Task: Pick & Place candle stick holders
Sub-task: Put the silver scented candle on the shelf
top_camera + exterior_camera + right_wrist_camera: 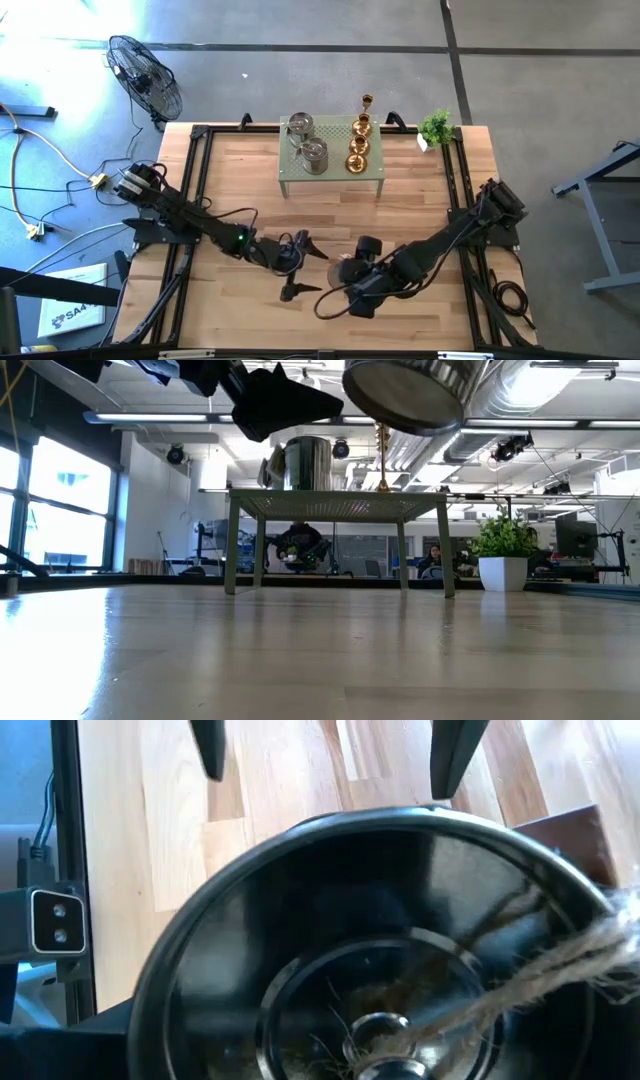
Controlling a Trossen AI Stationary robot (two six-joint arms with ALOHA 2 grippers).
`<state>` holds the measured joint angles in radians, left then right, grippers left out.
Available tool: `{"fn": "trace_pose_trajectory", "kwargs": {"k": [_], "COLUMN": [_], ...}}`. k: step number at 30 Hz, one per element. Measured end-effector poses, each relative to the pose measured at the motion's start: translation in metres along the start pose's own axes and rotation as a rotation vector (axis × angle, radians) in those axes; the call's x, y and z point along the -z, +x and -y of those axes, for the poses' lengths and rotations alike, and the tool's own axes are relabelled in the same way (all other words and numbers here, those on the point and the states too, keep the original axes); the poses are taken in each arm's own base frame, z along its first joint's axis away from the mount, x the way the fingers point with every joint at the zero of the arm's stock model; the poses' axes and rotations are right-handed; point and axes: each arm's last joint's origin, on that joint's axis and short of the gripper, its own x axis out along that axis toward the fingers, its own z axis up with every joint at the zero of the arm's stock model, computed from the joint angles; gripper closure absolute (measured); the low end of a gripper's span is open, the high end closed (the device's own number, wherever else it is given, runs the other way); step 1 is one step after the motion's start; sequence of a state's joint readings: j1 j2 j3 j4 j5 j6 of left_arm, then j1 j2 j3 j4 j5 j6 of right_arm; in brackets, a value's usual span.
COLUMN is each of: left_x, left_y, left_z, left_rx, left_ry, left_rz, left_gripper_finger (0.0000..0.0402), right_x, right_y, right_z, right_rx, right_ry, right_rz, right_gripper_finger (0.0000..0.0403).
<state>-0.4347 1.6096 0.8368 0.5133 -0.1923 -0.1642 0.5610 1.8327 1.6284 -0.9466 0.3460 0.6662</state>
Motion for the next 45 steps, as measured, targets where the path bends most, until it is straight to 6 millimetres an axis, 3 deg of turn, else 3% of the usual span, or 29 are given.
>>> {"fn": "trace_pose_trajectory", "kwargs": {"k": [18,21,26,33,45], "left_x": [-0.006,-0.01,-0.012,-0.019,-0.024], "left_y": [0.001,0.012,0.039,0.06,0.067], "left_z": [0.0,0.003,0.007,0.012,0.015], "left_rx": [-0.023,-0.028,-0.049,-0.068,-0.054], "left_ry": [-0.067,-0.111,-0.029,-0.02,-0.012], "left_rz": [0.012,-0.01,-0.105,-0.156,-0.149], "left_gripper_finger": [0.0006,0.0006,0.0006,0.0006,0.0007], "right_x": [-0.008,-0.008,-0.007,-0.006,-0.006], "right_y": [0.005,0.005,0.005,0.003,0.003], "right_z": [0.01,0.01,0.009,0.006,0.004], "right_rx": [-0.005,-0.006,-0.016,-0.024,-0.025], "right_ry": [0.009,0.006,-0.004,-0.01,-0.019], "right_rz": [-0.015,-0.014,-0.021,-0.009,0.001], "right_gripper_finger": [0.0061,0.0061,0.0061,0.0061,0.0061]}}
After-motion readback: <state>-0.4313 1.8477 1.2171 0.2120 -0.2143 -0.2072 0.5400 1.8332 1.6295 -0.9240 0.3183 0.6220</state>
